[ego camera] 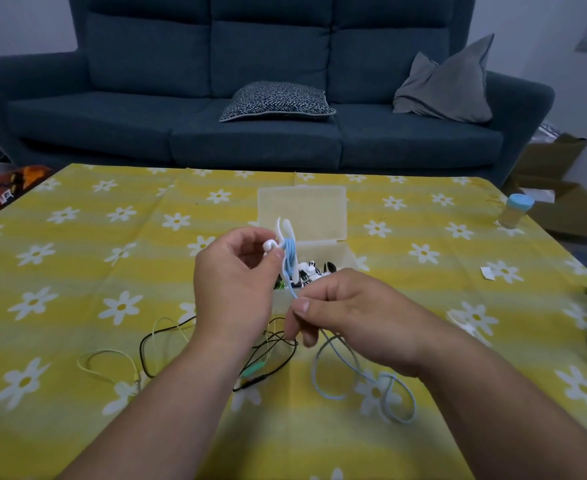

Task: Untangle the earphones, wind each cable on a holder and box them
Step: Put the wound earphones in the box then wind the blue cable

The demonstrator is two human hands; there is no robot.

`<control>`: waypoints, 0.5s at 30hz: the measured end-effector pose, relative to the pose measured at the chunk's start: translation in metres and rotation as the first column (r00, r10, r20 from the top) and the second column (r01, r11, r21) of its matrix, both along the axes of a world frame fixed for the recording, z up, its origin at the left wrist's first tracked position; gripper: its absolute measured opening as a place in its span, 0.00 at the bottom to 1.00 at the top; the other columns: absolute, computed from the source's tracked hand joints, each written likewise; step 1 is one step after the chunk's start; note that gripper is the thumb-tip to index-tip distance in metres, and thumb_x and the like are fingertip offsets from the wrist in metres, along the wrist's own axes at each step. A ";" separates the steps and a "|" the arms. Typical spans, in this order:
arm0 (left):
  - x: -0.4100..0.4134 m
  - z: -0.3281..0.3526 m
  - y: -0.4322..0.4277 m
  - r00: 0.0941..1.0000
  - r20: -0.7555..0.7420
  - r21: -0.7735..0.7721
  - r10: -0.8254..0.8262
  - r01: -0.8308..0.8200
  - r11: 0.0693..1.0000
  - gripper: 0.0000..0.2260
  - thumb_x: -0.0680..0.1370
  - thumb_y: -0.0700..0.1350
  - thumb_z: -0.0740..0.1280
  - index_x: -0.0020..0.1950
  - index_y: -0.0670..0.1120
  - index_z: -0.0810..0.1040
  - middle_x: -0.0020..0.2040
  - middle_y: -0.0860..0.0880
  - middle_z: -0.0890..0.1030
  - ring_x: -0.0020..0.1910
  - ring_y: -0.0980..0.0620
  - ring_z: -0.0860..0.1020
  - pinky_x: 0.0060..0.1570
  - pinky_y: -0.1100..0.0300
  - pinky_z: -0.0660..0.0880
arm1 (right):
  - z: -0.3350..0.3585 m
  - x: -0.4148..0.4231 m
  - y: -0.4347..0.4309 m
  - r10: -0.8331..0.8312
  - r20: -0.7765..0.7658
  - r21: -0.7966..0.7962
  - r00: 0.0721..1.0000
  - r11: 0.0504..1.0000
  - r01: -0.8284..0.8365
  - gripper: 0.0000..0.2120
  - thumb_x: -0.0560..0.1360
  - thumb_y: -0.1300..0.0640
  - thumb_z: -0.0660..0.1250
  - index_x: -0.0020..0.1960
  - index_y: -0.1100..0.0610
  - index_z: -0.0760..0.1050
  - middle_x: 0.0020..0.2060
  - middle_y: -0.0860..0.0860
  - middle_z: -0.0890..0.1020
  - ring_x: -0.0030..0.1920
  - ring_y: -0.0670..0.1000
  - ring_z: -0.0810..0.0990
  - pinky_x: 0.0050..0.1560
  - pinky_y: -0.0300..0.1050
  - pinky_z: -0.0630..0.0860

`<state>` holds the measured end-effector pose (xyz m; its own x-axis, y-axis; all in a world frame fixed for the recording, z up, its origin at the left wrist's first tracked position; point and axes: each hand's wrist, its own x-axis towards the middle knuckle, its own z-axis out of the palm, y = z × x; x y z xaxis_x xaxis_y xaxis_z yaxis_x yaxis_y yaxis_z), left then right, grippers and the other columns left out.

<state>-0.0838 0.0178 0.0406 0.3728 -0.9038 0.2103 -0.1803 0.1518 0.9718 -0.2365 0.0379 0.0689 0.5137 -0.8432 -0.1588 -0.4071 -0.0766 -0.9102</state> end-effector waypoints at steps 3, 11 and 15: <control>-0.001 0.000 0.001 0.995 0.035 0.029 -0.090 0.089 0.996 0.06 0.74 0.36 0.73 0.45 0.47 0.83 0.40 0.48 0.85 0.40 0.49 0.83 0.40 0.62 0.80 | 0.006 -0.006 -0.005 -0.128 0.133 -0.028 0.983 0.991 0.133 0.15 0.82 0.58 0.61 0.40 0.59 0.82 0.27 0.51 0.76 0.36 0.52 0.75 0.43 0.43 0.70; -0.009 0.004 0.007 0.912 0.067 0.123 -0.404 0.394 0.911 0.07 0.74 0.34 0.72 0.44 0.45 0.83 0.36 0.50 0.84 0.34 0.56 0.80 0.40 0.58 0.79 | 0.012 -0.035 -0.020 -0.427 0.294 -0.074 0.855 0.882 0.466 0.15 0.79 0.61 0.65 0.36 0.65 0.80 0.25 0.54 0.71 0.30 0.52 0.73 0.43 0.46 0.72; -0.010 0.007 0.012 0.856 0.023 0.143 -0.517 0.509 0.849 0.08 0.74 0.32 0.71 0.46 0.44 0.83 0.42 0.42 0.85 0.39 0.49 0.82 0.46 0.51 0.81 | 0.004 -0.044 -0.027 -0.501 0.255 -0.091 0.827 0.839 0.537 0.15 0.78 0.58 0.67 0.34 0.60 0.81 0.26 0.54 0.71 0.31 0.51 0.73 0.47 0.51 0.73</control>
